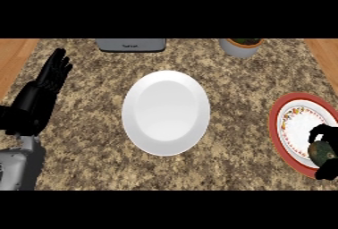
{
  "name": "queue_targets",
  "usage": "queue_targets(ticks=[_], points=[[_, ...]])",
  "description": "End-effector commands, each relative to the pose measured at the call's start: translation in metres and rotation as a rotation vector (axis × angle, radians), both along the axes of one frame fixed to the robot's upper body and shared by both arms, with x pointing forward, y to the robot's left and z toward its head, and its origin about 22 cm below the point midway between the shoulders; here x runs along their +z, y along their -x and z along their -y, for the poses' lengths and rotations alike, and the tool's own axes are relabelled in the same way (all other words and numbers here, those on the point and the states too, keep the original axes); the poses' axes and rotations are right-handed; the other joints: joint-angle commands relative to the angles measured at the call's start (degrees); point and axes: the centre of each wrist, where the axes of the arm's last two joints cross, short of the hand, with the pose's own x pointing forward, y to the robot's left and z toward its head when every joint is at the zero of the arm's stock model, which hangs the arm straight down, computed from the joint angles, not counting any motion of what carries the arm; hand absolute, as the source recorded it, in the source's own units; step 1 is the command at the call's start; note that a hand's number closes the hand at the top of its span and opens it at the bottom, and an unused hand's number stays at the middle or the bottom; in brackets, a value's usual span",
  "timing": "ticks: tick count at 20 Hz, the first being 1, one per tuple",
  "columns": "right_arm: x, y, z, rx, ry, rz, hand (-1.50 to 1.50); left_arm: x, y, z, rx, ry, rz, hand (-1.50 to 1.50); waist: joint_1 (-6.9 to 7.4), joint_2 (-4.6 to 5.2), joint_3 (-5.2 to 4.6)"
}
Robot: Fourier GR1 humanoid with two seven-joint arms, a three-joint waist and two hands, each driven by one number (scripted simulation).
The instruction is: Pick the squash from the plate and place it in the plate
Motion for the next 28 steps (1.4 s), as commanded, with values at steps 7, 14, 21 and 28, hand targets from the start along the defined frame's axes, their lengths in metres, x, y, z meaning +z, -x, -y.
queue_targets(ticks=[7,14,21,28], points=[[-0.057,0.098,-0.053,-0.537,0.026,0.067,1.5,-0.003,0.012,-0.028,0.088,-0.017,-0.027,0.0,-5.2,-1.3,-0.13],[0.003,0.122,-0.153,-0.482,-0.11,0.315,1.5,-0.002,0.007,-0.023,0.067,-0.018,-0.005,0.0,-3.94,-0.61,-0.09],[0.084,0.142,-0.235,-0.321,-0.289,0.596,1.5,0.004,0.011,-0.01,0.024,-0.003,-0.016,0.0,-1.61,-0.52,0.14],[0.123,0.136,-0.307,-0.195,-0.367,0.664,1.5,0.004,-0.003,-0.002,-0.014,0.006,0.004,0.0,0.05,0.17,0.24]])
